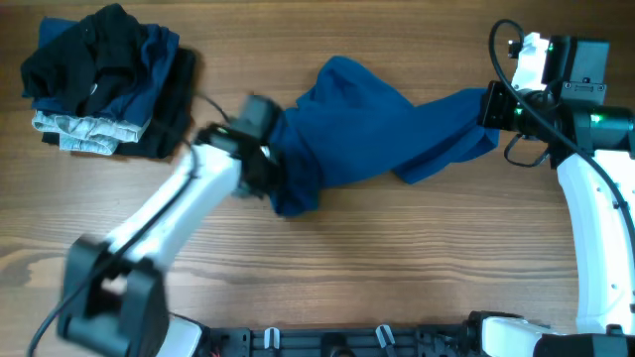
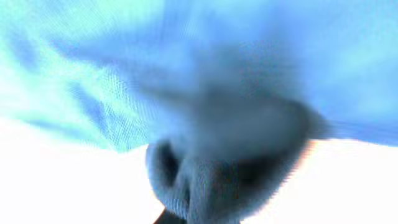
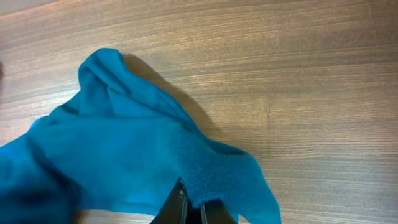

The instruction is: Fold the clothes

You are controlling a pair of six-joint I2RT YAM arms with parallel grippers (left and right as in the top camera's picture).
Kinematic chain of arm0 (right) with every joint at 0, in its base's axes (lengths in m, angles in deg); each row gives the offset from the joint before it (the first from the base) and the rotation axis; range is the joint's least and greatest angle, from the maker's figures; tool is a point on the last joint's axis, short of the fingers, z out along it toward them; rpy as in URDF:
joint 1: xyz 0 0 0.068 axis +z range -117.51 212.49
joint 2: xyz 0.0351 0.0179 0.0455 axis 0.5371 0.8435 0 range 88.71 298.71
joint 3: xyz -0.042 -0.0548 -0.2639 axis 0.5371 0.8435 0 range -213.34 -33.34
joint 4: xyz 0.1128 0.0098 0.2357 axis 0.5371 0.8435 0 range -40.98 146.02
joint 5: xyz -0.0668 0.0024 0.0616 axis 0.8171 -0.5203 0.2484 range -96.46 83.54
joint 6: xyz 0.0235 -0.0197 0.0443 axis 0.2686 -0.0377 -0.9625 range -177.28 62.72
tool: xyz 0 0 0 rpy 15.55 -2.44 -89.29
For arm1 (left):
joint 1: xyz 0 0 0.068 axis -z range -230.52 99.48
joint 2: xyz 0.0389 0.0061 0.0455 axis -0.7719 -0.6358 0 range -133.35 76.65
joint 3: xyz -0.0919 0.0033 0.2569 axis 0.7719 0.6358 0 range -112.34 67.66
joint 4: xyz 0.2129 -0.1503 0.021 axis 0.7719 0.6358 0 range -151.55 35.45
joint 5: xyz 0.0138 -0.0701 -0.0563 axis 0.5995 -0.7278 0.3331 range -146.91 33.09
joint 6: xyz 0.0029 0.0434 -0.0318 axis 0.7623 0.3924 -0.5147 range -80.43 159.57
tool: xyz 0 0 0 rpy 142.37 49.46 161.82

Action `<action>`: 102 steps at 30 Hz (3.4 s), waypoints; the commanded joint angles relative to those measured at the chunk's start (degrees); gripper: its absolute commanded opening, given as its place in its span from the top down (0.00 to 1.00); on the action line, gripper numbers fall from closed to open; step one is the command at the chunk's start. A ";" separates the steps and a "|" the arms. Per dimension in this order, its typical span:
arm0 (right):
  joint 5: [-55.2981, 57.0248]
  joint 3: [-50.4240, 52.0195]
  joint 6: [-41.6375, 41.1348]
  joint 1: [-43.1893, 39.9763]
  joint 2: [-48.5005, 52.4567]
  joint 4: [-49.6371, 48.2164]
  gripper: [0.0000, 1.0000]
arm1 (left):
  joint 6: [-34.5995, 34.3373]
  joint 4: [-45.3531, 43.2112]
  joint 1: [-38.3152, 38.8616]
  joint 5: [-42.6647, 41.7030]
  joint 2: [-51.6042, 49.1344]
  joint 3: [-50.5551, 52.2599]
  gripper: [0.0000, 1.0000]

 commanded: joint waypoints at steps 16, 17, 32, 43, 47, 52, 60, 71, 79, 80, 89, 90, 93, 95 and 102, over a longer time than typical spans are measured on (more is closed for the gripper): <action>0.33 -28.06 2.95 -6.58 -9.55 13.29 0.96 | 7.15 1.33 -8.72 17.14 26.25 -36.98 0.96; 0.07 -29.35 2.95 -7.19 -10.03 13.31 0.96 | 7.15 1.31 -8.70 17.14 26.56 -38.29 0.96; 0.13 -36.44 9.57 -8.11 -6.86 6.14 0.96 | 8.66 -2.97 -8.70 16.55 22.77 -51.17 0.96; -4.22 -36.44 12.35 -8.11 12.50 -15.72 0.96 | 11.76 -24.55 -9.25 12.48 -3.02 -51.17 0.96; -3.39 -36.46 11.04 -8.13 13.11 -28.81 0.96 | 14.78 -36.59 -9.25 12.87 -3.96 -51.65 0.96; -3.30 -36.46 11.06 -8.13 13.68 -37.07 0.96 | 19.04 -39.58 -9.25 12.87 -3.98 -57.46 0.96; -3.37 -36.41 13.64 -8.13 18.84 -26.67 0.96 | 19.10 -19.15 -9.22 11.52 -5.99 -58.12 0.96; -3.34 -35.67 14.10 -8.13 23.39 5.46 0.96 | 15.39 15.43 -9.20 10.67 -15.08 -58.12 0.96; -4.83 -35.69 14.51 -8.15 22.62 24.24 0.96 | 13.94 32.06 -9.18 5.42 -14.95 -58.12 0.96; -4.85 -35.69 15.34 -8.24 22.32 26.38 0.96 | 13.97 34.01 -9.18 4.83 -14.95 -58.12 0.96; -6.56 -35.67 13.92 -14.49 13.84 37.94 0.96 | 13.97 44.83 -7.26 -0.50 -14.91 -58.12 0.96; -6.58 -35.69 13.57 -15.28 12.28 38.45 0.96 | 13.97 45.68 -6.32 -0.57 -14.91 -58.12 0.96; -6.54 -35.67 12.35 -16.52 8.70 40.04 0.96 | 13.99 45.97 -2.99 -2.99 -14.91 -57.83 0.96; -6.54 -35.30 11.82 -16.70 6.40 41.44 0.96 | 13.99 45.97 0.48 -3.43 -14.91 -57.59 0.96; -4.37 -24.11 10.88 -16.70 0.83 41.42 0.96 | 12.41 45.97 9.49 -3.21 -14.91 -50.71 0.96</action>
